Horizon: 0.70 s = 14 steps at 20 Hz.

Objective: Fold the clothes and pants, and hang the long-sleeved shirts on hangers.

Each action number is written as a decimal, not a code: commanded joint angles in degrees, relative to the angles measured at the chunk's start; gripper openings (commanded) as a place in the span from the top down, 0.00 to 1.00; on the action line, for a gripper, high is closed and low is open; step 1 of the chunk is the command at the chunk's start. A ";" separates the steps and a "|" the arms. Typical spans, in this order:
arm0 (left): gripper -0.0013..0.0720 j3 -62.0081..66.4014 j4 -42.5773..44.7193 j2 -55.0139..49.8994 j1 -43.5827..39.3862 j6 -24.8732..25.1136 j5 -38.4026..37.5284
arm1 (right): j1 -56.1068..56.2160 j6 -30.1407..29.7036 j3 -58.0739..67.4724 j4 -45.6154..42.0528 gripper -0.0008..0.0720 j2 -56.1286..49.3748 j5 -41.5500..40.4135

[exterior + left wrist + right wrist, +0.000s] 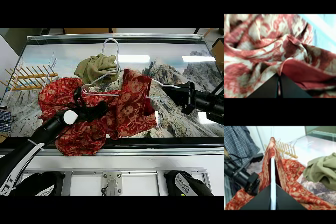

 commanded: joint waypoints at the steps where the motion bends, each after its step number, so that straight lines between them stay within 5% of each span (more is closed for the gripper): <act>1: 0.97 0.04 4.81 4.61 4.59 0.42 -4.83 | 0.04 1.92 0.04 -0.68 0.98 3.50 -3.54; 14: 0.97 0.07 8.85 10.99 16.09 2.54 -9.86 | 0.04 9.40 0.04 -3.04 0.98 11.63 -3.87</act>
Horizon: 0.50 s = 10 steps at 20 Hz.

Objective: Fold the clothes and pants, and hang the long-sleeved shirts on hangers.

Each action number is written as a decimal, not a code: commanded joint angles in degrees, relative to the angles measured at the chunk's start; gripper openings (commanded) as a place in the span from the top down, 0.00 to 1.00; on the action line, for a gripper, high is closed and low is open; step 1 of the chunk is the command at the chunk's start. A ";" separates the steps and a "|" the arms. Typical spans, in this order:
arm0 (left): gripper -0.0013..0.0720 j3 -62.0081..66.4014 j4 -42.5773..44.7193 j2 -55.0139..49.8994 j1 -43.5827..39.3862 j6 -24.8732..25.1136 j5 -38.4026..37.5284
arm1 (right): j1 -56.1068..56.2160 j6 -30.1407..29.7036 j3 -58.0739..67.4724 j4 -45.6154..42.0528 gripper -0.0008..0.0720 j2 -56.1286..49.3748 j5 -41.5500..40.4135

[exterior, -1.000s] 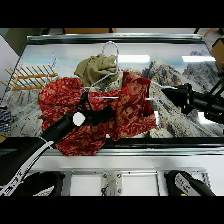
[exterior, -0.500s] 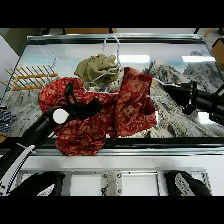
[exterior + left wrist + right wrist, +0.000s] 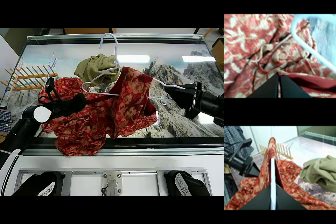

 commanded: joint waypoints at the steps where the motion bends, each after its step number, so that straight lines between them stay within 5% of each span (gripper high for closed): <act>1: 0.97 0.07 0.42 0.33 2.71 1.51 -0.55 | 0.04 1.18 0.04 -0.42 0.98 1.09 0.28; 8: 0.97 0.07 0.55 0.28 4.72 3.63 -0.85 | 0.04 2.89 0.04 -3.26 0.98 1.09 3.76; 10: 0.97 0.07 0.52 0.28 4.72 3.65 -1.07 | 0.04 2.84 0.04 2.25 0.98 1.07 4.15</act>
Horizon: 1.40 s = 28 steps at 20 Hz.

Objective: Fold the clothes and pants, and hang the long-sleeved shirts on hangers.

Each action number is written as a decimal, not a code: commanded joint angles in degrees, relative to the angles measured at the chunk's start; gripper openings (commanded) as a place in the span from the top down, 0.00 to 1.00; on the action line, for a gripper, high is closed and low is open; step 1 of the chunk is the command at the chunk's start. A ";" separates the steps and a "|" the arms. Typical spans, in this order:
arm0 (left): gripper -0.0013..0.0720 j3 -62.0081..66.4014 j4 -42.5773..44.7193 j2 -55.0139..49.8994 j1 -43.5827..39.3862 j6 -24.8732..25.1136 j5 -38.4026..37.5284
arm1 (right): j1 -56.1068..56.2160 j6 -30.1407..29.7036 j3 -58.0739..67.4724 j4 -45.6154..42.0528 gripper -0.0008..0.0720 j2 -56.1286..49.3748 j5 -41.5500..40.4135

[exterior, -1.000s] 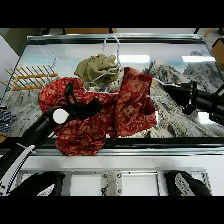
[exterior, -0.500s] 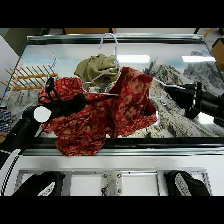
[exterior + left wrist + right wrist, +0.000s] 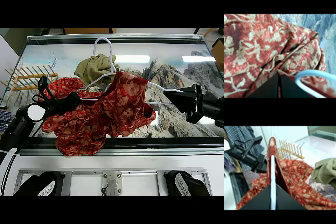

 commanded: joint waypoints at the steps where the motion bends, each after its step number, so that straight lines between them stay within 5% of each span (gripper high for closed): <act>1: 0.97 0.07 -0.04 0.02 0.07 0.04 -0.11 | 0.04 0.02 0.04 1.79 0.98 0.04 0.11; 5: 0.97 0.07 -0.02 0.02 0.11 0.04 -0.07 | 0.04 0.04 0.04 1.60 0.98 0.04 0.66; 8: 0.97 0.07 0.04 0.02 0.20 0.07 -0.04 | 0.04 2.21 0.04 -7.67 0.98 0.04 1.55; 11: 0.97 9.07 0.09 0.02 0.17 4.50 -4.35 | 0.04 2.21 0.04 -8.02 0.98 0.04 1.53; 18: 0.97 29.31 0.17 0.02 -4.33 10.08 -15.13 | 0.20 2.19 0.04 3.65 0.98 0.04 -5.81; 24: 0.97 46.25 10.49 -5.53 -13.03 9.38 -19.12 | 4.37 2.16 0.04 11.78 0.98 0.37 -7.06; 28: 0.97 58.51 22.47 -12.11 -14.34 6.91 -31.47 | 3.98 2.14 0.04 10.75 0.98 2.86 -13.64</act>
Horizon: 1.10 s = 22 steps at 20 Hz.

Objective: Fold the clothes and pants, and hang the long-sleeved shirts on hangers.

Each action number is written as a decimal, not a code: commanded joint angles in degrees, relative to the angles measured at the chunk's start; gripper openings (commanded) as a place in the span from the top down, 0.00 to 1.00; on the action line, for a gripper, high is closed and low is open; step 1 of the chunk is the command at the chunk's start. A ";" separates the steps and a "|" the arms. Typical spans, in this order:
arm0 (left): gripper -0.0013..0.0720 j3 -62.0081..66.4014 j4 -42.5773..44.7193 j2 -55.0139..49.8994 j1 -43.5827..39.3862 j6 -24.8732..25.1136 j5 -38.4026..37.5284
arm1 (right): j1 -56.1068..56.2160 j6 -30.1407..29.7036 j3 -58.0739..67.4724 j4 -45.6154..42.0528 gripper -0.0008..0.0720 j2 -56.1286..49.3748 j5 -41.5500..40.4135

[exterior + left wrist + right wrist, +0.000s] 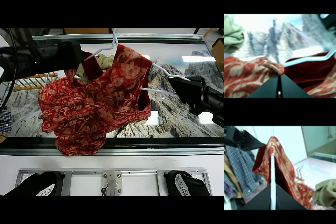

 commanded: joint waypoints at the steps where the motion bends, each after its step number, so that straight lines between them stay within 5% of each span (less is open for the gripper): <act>1: 0.97 9.77 10.71 -4.50 -1.33 -1.29 -9.75 | -0.24 -0.07 0.04 0.28 0.98 2.25 -6.05; 6: 0.97 11.98 14.51 -5.55 -1.40 -2.97 -11.61 | -0.17 -0.22 0.02 -0.02 0.98 5.01 -9.64; 14: 0.97 11.98 12.70 -5.57 -11.78 -4.37 1.62 | 7.28 -0.02 0.02 0.20 0.98 5.27 -11.34; 22: 0.96 11.98 12.70 -5.51 -15.54 -4.15 1.88 | 9.11 -0.22 0.02 3.30 0.98 5.27 -13.38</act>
